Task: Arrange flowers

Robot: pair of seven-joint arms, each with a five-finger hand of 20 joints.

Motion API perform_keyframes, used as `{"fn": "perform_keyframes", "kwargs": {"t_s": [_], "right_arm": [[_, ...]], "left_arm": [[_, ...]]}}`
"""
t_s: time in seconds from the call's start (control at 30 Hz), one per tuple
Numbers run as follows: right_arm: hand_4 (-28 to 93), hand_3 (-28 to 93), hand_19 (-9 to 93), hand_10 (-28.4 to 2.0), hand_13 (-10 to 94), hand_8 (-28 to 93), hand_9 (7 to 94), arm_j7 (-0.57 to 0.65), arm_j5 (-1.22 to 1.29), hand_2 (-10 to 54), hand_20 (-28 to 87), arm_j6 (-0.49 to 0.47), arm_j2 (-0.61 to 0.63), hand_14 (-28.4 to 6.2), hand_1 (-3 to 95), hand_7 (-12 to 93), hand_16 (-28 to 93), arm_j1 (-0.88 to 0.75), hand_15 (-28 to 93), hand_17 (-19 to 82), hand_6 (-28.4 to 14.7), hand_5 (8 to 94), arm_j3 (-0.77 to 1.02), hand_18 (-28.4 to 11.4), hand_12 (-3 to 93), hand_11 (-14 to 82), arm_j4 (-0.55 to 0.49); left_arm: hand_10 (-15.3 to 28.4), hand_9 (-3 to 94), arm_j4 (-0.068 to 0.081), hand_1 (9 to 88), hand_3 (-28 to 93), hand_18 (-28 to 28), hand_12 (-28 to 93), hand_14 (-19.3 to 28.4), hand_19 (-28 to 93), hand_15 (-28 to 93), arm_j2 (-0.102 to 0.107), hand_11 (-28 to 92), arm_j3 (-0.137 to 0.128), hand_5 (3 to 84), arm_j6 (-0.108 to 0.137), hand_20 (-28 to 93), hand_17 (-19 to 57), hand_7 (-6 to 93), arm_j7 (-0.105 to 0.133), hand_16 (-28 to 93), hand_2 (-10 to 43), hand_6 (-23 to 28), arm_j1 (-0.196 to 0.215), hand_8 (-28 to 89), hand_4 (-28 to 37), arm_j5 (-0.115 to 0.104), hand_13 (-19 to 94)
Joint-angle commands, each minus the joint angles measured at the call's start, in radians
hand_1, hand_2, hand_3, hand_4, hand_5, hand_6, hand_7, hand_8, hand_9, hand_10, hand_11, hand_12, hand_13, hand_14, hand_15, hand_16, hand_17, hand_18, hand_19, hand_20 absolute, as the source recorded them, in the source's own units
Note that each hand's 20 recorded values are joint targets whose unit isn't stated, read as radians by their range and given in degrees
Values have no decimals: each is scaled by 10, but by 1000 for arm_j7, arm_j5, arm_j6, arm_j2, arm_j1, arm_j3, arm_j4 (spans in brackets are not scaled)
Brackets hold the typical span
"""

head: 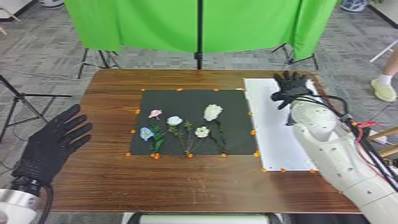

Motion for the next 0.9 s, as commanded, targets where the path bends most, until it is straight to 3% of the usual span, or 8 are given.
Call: {"fn": "perform_keyframes", "kwargs": {"t_s": [0.03, 0.17, 0.33, 0.43, 0.53, 0.63, 0.77, 0.9], "right_arm": [[-232, 932, 474, -138, 152, -112, 175, 27, -16, -42, 130, -51, 37, -150, 199, 149, 178, -15, 121, 26, -67, 195, 38, -216, 203, 94, 24], [-250, 932, 484, -133, 228, -140, 277, 52, -12, -71, 136, -76, 17, -115, 215, 190, 185, -5, 189, 45, -57, 233, 25, -213, 165, 131, 46], [-279, 927, 491, -116, 327, -157, 347, 60, -8, -84, 143, -72, -19, -81, 238, 215, 165, 24, 269, 62, -45, 263, 7, -209, 149, 173, 96], [-282, 916, 506, -86, 407, -181, 411, 46, -20, -89, 148, -13, -19, -56, 271, 248, 154, 28, 335, 82, -25, 296, -9, -202, 142, 221, 113], [-283, 898, 545, -67, 586, -214, 584, 29, -29, -85, 167, 99, -6, -22, 319, 294, 162, 22, 437, 135, 11, 423, -34, -184, 145, 281, 119], [-283, 822, 586, -32, 717, -162, 779, 4, -40, -78, 208, 162, 3, 0, 393, 333, 261, 13, 463, 194, 32, 588, -49, -161, 279, 204, 119], [-283, 769, 660, -23, 815, -122, 896, -29, -74, -77, 258, 151, 4, 1, 475, 376, 248, -2, 506, 252, 44, 740, -46, -142, 324, 221, 110], [-283, 798, 692, -20, 838, -106, 922, -41, -19, -92, 280, 208, 30, 0, 480, 359, 251, -36, 524, 269, 39, 782, -54, -138, 341, 222, 41]], "left_arm": [[97, 199, 1, 254, 698, 183, 152, 122, 404, 331, -9, 216, -7, 245, -10, 70, -118, 206, -2, -8, 2, 16, 15, -119, -282, 5, 139], [98, 199, 3, 254, 698, 183, 151, 122, 405, 331, -4, 216, -4, 245, -8, 70, -118, 206, -5, -7, 2, 16, 9, -119, -282, 5, 139], [98, 199, 5, 254, 699, 183, 152, 122, 403, 330, -4, 217, 0, 245, -10, 70, -118, 208, -10, -7, 2, 16, 6, -120, -282, 3, 139], [98, 199, 6, 253, 698, 183, 151, 122, 404, 329, -1, 217, 2, 246, -9, 71, -118, 207, -8, -7, 2, 17, 2, -120, -282, 3, 139], [97, 199, 4, 253, 699, 183, 151, 122, 404, 328, -4, 216, 0, 246, -6, 71, -118, 207, -6, -7, 2, 17, 7, -119, -282, 3, 139], [98, 200, 4, 253, 699, 183, 151, 122, 404, 328, -6, 216, 0, 246, -2, 71, -118, 207, -6, -7, 2, 17, 10, -119, -282, 3, 139], [98, 200, 6, 254, 698, 183, 151, 121, 404, 328, -5, 216, 0, 246, -2, 71, -118, 207, -7, -6, 2, 16, 7, -120, -282, 3, 139], [98, 200, 7, 253, 698, 183, 152, 121, 404, 330, -5, 217, -1, 245, -6, 70, -118, 208, -6, -5, 2, 16, 0, -120, -282, 3, 139]]}}
